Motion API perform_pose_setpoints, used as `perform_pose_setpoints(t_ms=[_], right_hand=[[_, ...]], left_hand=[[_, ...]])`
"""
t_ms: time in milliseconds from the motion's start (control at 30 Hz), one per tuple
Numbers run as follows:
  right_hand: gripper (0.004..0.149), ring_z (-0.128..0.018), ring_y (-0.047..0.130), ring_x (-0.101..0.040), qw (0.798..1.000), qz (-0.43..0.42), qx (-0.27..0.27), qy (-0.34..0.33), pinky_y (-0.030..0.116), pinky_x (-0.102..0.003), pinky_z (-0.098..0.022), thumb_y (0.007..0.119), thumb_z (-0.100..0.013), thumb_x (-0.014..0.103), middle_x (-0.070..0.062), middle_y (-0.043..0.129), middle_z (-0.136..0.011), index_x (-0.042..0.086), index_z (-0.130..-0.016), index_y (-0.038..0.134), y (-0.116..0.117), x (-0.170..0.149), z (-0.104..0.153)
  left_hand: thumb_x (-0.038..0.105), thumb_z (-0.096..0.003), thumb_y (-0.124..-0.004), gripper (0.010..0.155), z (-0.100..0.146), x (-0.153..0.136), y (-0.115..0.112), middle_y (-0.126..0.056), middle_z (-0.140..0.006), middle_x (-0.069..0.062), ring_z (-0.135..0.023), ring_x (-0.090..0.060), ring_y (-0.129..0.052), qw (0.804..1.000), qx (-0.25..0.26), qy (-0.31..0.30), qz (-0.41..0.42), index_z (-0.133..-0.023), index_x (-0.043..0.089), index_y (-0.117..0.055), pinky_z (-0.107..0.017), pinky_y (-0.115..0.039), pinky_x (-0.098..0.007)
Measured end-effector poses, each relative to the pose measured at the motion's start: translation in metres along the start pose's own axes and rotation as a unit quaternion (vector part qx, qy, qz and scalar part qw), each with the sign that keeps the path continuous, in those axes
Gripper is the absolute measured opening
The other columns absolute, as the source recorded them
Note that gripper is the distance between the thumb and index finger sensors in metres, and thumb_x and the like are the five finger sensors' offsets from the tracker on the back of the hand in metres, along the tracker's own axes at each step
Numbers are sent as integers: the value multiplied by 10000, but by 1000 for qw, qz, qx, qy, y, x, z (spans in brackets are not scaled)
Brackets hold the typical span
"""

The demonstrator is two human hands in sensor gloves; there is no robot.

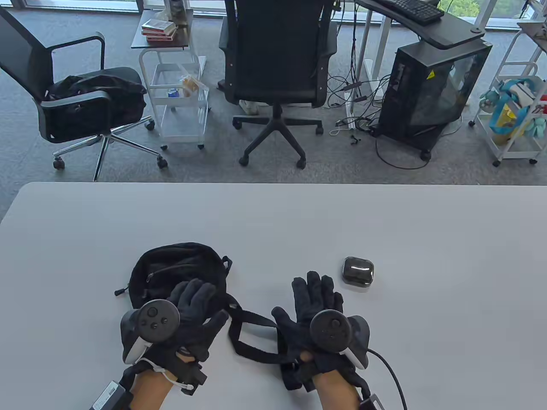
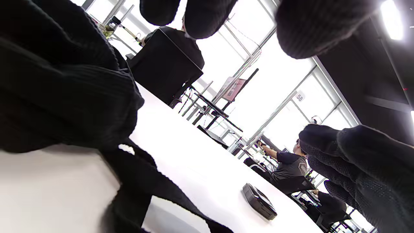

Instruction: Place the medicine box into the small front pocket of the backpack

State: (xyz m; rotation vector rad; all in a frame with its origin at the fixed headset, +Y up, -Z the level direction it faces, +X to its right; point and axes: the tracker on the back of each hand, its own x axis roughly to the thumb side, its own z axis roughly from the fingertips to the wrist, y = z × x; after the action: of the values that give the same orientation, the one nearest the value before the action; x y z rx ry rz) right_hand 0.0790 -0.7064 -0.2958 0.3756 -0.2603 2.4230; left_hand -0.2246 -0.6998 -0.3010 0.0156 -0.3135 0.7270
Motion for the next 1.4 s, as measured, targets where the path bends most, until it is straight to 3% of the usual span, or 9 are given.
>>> perform_pose_setpoints(t_ms=[833, 1067, 1167, 1267, 1400], right_hand=[[806, -957, 315, -620, 999, -30, -11, -4, 314, -757, -570, 711, -560, 551, -348, 420, -1079, -71, -1053, 565, -2, -1, 0], [802, -945, 331, -641, 999, -36, -12, -4, 314, -759, -566, 711, -560, 547, -358, 427, -1074, -74, -1048, 575, -3, -1, 2], [801, -932, 345, -662, 999, -39, -19, -4, 311, -762, -563, 712, -560, 545, -367, 430, -1072, -77, -1046, 579, -5, -2, 2], [792, -931, 351, -663, 999, -40, -23, -5, 312, -764, -561, 713, -560, 543, -354, 443, -1075, -73, -1043, 591, -7, -1, 2], [789, -937, 351, -657, 999, -35, -19, -11, 310, -763, -564, 711, -561, 546, -347, 448, -1079, -68, -1043, 596, -6, 2, 1]], left_hand=[[602, -523, -758, 826, 0, -4, 10, -486, -1140, -347, -1000, -643, -365, 999, 14, 14, 32, -1089, 38, -550, -599, -340, -784], [605, -526, -762, 837, 2, -17, 23, -484, -1139, -347, -997, -646, -367, 996, 28, 49, 71, -1089, 29, -538, -597, -340, -783], [603, -529, -769, 837, 6, -29, 39, -498, -1134, -354, -993, -651, -376, 989, 58, 93, 98, -1089, 25, -539, -596, -304, -783], [594, -523, -788, 831, 14, -47, 64, -531, -1124, -351, -987, -651, -404, 978, 132, 135, 93, -1079, 18, -564, -593, -304, -782], [572, -518, -819, 824, 24, -75, 87, -533, -1121, -351, -985, -650, -396, 957, 194, 203, 74, -1077, 19, -572, -592, -287, -781]])
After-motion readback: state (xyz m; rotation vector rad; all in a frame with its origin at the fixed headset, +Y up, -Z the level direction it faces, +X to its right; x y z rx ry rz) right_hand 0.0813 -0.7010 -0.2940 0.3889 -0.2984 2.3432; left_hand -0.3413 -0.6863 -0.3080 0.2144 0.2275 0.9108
